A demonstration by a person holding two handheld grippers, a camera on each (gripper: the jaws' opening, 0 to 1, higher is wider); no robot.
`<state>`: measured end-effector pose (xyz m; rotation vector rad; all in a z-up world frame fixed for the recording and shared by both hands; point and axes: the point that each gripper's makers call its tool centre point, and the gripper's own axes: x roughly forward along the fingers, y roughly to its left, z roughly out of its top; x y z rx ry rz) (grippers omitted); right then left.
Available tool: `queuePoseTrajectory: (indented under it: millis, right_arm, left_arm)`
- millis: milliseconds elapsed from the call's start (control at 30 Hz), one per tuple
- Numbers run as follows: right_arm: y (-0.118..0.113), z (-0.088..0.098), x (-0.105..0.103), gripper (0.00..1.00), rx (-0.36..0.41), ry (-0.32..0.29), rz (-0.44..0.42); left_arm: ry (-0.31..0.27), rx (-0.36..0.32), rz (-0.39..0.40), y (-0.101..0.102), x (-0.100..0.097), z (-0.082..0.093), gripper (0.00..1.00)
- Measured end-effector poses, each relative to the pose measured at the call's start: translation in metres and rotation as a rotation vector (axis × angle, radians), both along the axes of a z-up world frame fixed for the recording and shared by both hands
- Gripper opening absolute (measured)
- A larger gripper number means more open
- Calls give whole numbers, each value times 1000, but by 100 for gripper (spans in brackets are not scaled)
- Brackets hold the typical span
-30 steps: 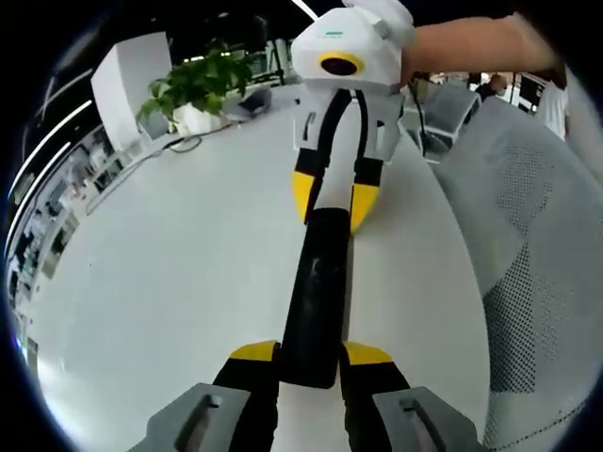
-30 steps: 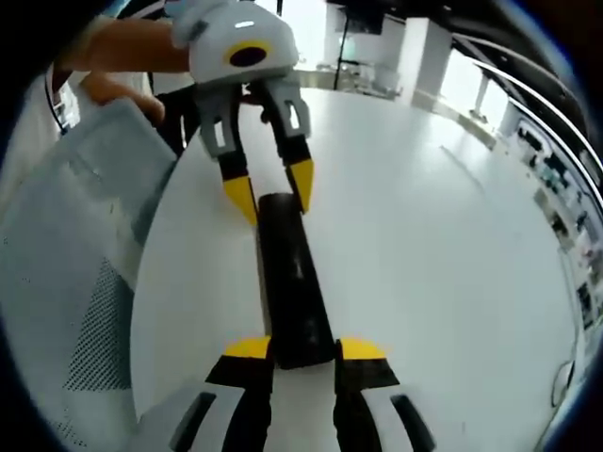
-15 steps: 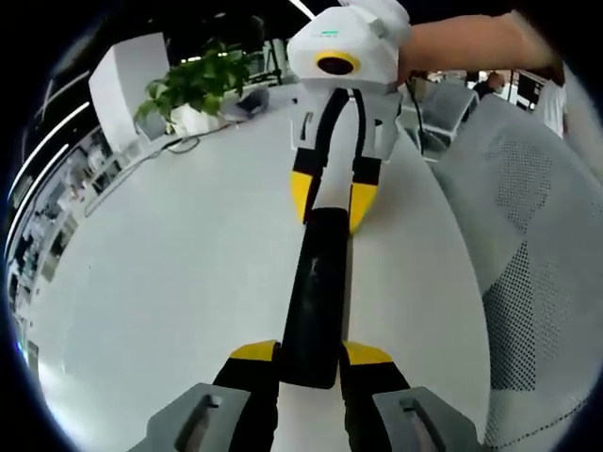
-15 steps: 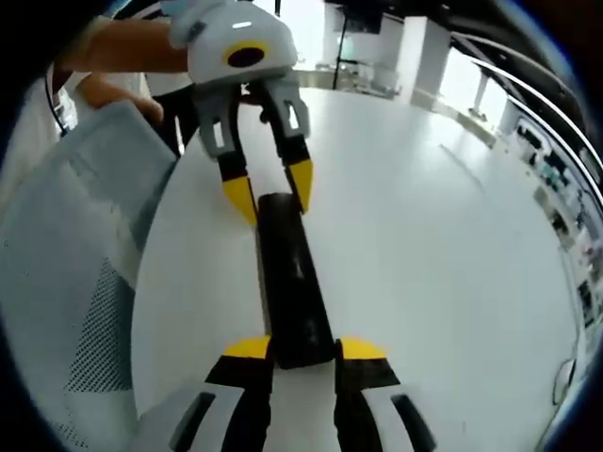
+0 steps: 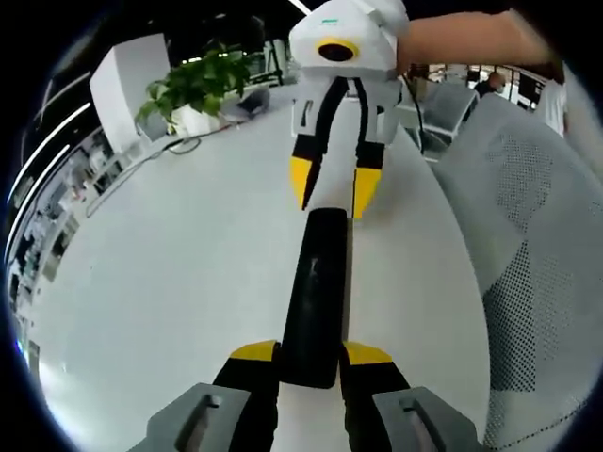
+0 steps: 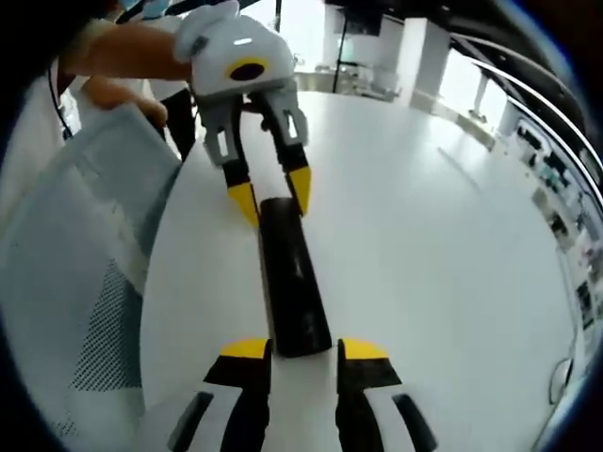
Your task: Press the specified remote control buttons in sequence, fully releasing each button before pressing the next.
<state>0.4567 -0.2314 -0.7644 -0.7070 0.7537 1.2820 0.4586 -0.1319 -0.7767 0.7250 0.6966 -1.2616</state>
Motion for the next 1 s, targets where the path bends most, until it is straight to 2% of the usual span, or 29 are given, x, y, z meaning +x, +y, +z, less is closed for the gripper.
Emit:
queuePoseTrajectory:
  millis: [67,200,533,1000]
  right_arm:
    - [-3,3,1,8,0,6,-5]
    - [-5,9,3,0,2,-10,5]
    - [-6,14,4,0,-3,-23,24]
    - [2,11,1,0,-38,-29,77]
  left_arm:
    - [-1,0,1,0,0,0,24]
    - [-5,0,1,0,0,0,24]
    - [-8,-3,4,-1,0,1,24]
    - [-10,-1,-1,0,0,0,24]
